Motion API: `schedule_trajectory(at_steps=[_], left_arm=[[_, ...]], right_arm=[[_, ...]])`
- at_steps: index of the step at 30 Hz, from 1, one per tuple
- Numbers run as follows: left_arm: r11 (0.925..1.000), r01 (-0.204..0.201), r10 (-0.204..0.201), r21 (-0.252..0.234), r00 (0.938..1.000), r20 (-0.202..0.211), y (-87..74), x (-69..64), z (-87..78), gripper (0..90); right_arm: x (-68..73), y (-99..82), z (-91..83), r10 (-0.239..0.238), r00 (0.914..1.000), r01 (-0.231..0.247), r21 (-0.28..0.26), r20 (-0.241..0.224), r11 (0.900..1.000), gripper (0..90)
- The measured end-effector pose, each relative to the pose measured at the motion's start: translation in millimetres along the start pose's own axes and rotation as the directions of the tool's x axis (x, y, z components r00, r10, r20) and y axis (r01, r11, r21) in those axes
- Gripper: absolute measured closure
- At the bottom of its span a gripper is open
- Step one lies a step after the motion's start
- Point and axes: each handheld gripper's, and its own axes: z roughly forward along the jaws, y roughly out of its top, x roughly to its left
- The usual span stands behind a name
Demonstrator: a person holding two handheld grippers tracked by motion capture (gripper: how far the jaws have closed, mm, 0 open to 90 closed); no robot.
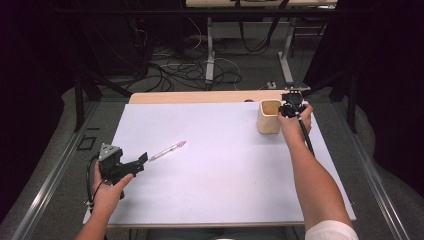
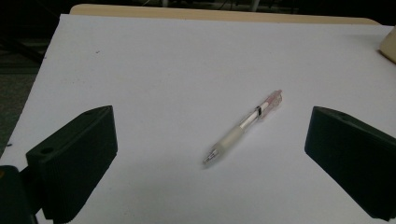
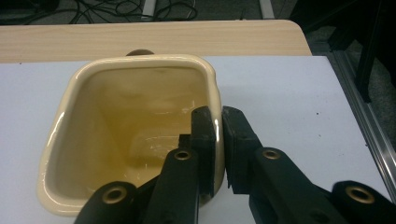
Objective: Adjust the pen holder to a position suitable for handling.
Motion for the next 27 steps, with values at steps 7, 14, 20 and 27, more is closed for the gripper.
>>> schedule_trajectory(at_steps=[7,14,20,27], left_arm=[[1.0000,-0.003,0.003,0.003,1.0000,0.000,0.1,0.0,0.3,2.3],[1.0000,-0.002,0.002,0.002,1.0000,-0.001,-0.1,-0.4,0.7,2.3],[1.0000,-0.002,0.002,0.002,1.0000,-0.001,0.0,-0.2,0.7,2.3],[1.0000,-0.003,0.003,0.002,1.0000,0.000,0.3,-0.1,0.5,2.3]], right_arm=[[4.2,-0.6,-2.5,-0.005,0.9996,0.005,0.005,-0.028,1.0000,83.8],[14.2,-2.6,-5.7,-0.048,0.9958,0.049,0.005,-0.078,0.9988,84.2],[23.7,-4.5,-9.2,-0.080,0.9885,0.081,-0.004,-0.128,0.9967,84.3],[34.3,-7.0,-17.3,-0.103,0.9808,0.102,-0.017,-0.166,0.9946,84.2]])
